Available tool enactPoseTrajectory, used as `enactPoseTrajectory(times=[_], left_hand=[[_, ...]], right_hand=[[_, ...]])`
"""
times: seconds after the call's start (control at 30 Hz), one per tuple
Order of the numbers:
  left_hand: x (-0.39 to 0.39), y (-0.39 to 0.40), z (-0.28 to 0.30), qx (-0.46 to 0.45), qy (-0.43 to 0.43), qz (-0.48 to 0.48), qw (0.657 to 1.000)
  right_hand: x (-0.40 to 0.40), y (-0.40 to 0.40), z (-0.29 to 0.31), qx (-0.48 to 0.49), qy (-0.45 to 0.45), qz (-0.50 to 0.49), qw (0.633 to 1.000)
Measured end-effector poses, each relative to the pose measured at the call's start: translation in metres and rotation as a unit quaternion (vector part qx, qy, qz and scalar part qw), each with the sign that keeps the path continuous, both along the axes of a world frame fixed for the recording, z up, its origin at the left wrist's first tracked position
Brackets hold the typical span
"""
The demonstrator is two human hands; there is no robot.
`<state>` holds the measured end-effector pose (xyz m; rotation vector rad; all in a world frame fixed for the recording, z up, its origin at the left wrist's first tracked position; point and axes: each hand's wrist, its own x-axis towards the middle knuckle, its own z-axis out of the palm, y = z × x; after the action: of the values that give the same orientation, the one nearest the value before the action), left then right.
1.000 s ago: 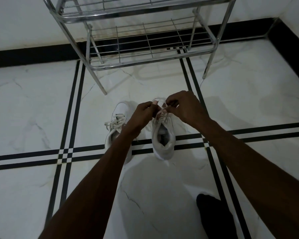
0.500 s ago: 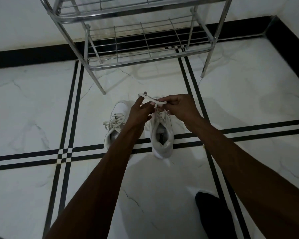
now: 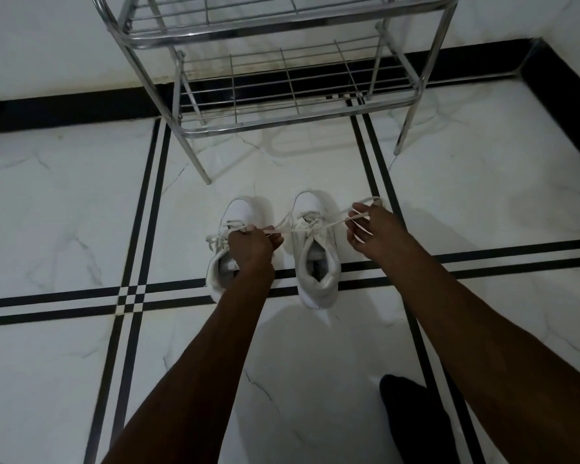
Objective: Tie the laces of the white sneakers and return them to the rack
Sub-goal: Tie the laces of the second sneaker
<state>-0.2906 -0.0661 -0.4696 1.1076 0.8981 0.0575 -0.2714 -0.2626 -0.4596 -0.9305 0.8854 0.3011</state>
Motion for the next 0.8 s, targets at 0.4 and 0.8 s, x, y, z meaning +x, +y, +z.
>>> enactPoseTrajectory(times=[0.4,0.8], left_hand=[[0.004,-0.001,-0.003,0.188,-0.200,-0.100,0.956],[0.009,-0.030,-0.025,0.187,0.013,-0.248,0.950]], right_hand=[[0.005,0.003,-0.007,-0.028,-0.060,0.016,0.998],[-0.012,0.026,-0.025,-0.274,-0.140,0.245,0.919]])
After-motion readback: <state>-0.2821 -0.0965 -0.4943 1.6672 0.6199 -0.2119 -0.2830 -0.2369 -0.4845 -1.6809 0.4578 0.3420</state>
